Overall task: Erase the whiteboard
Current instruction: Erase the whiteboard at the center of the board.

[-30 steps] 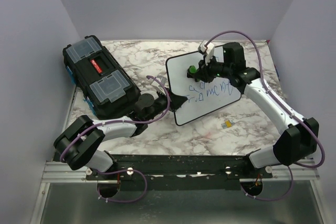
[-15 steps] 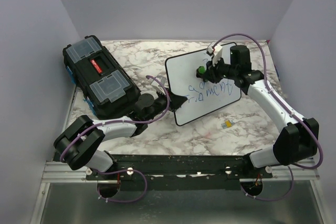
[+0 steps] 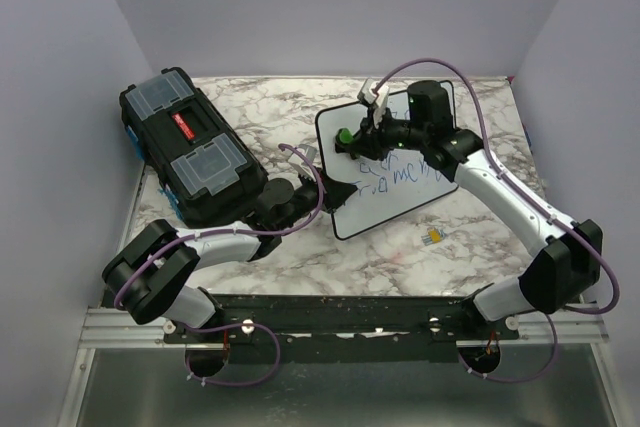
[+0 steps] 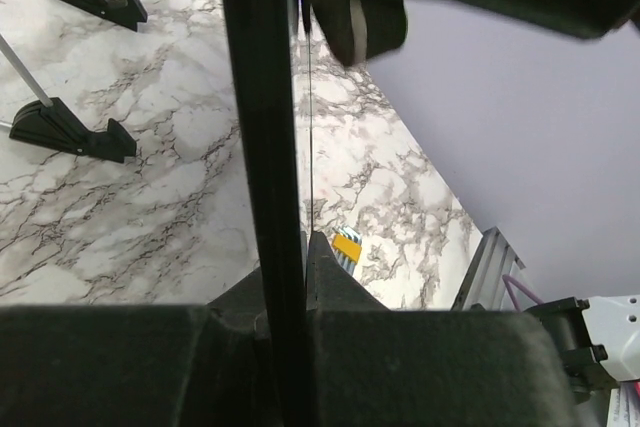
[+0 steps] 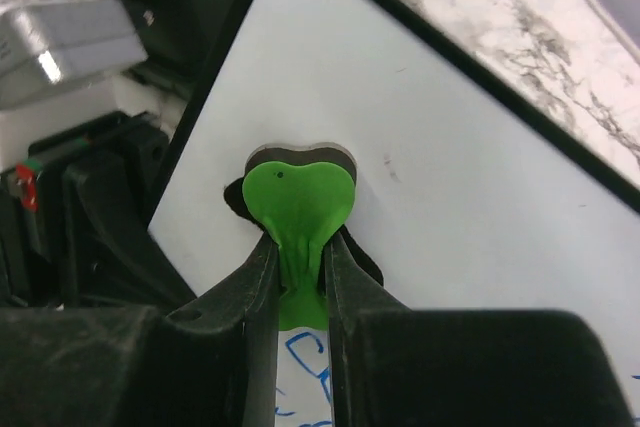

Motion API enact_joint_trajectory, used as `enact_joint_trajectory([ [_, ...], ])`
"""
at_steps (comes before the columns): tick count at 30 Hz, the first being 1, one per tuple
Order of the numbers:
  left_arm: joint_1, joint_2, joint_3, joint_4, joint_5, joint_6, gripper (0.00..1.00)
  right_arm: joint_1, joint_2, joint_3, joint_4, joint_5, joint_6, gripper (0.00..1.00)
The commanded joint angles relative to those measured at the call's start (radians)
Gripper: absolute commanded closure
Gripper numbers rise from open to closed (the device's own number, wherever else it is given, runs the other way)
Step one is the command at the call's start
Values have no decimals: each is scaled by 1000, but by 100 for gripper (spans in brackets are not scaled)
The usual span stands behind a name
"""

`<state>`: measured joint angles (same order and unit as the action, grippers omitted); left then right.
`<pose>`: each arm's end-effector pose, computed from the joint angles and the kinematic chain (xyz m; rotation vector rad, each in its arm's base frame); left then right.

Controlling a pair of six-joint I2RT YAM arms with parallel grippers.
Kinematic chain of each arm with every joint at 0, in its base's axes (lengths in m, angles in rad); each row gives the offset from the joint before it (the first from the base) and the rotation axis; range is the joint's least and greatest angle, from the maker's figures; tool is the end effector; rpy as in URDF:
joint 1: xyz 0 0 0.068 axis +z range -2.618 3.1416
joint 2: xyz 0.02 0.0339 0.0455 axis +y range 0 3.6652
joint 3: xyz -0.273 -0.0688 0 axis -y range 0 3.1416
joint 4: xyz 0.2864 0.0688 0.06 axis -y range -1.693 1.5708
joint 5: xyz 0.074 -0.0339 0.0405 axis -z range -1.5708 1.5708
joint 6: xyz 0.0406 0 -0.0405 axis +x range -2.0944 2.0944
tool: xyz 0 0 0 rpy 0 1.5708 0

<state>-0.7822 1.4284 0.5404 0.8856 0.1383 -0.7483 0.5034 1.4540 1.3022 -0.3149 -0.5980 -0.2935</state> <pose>0.2250 -0.2314 0.1991 0.1486 1.7252 -1.2801 0.3187 0.2016 0.3522 -1.1215 1.6893 0.7392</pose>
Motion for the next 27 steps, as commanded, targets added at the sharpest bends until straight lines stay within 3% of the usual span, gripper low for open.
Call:
enact_joint_trajectory([
  [1, -22, -22, 40, 134, 71, 38, 100, -3, 31, 59, 112, 170, 108, 99],
  [5, -22, -28, 38, 134, 71, 41, 100, -36, 31, 48, 114, 305, 121, 99],
  [10, -22, -24, 42, 141, 76, 40, 100, -102, 21, 6, 84, 308, 94, 99],
  [13, -22, -22, 44, 145, 76, 38, 100, -101, 22, -4, 42, 210, 38, 99],
  [16, -22, -22, 44, 145, 76, 38, 100, -71, 36, 22, -13, 89, 1, 99],
  [23, -22, -24, 45, 136, 73, 44, 100, 111, 59, 84, -166, 1, -147, 99],
  [27, -22, -35, 43, 126, 72, 50, 100, 89, 18, 16, -134, 136, -131, 99],
])
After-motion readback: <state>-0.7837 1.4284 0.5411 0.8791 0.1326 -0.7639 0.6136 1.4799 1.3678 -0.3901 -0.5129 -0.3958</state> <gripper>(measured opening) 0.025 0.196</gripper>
